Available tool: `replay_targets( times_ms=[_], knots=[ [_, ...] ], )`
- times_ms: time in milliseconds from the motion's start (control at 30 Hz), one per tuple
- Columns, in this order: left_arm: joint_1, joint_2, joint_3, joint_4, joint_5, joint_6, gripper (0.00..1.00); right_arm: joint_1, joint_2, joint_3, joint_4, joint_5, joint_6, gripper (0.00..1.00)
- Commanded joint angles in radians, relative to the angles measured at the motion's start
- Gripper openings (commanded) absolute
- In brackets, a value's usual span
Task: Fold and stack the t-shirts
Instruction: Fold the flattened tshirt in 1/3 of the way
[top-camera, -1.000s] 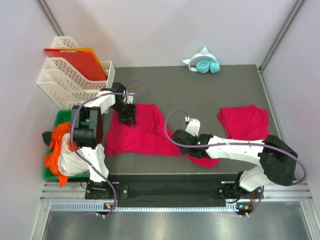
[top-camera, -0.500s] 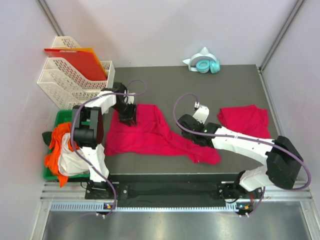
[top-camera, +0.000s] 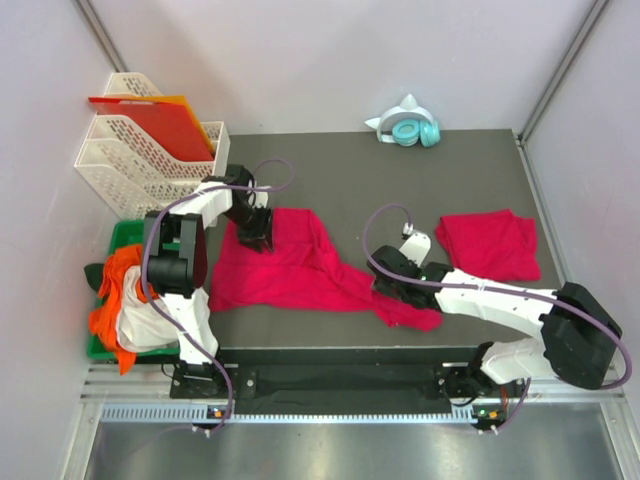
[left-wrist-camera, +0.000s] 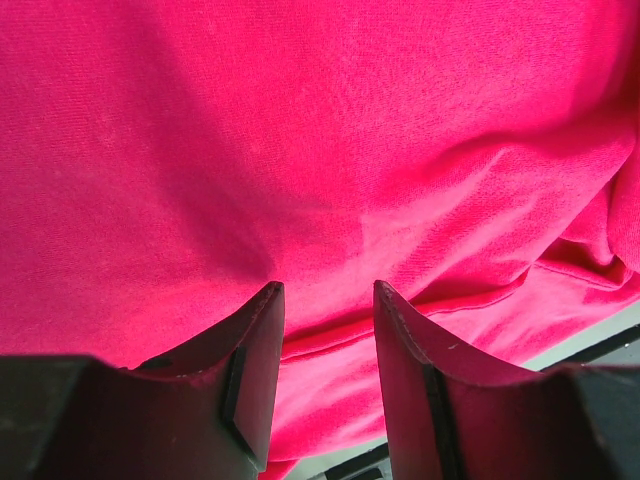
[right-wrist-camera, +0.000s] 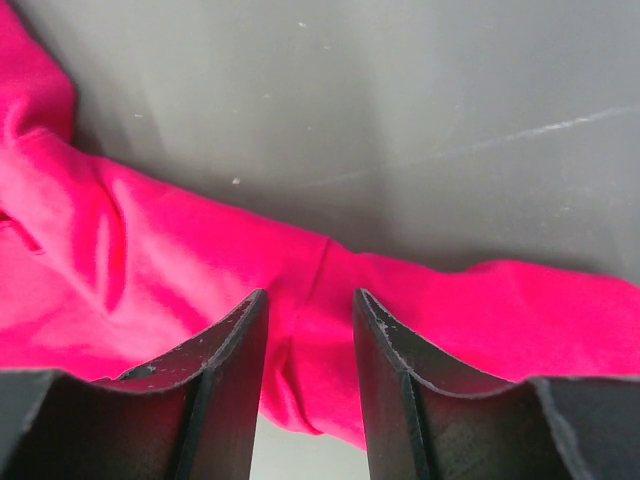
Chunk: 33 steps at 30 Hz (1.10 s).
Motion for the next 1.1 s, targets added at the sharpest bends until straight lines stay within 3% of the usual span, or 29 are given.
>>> replay_targets(
  times_ms=[0, 600, 1067],
  knots=[
    [-0.005, 0.009, 0.023, 0.018, 0.019, -0.003, 0.45, -0.008, -0.04, -0.025, 0.124, -0.037, 0.012, 0.4],
    [-0.008, 0.012, 0.018, 0.02, 0.008, 0.0, 0.45, -0.011, 0.024, -0.058, 0.265, -0.137, 0.021, 0.39],
    [-0.01, 0.029, 0.031, 0.018, 0.014, -0.002, 0.45, -0.013, -0.085, -0.113, 0.121, -0.025, 0.104, 0.39]
  ],
)
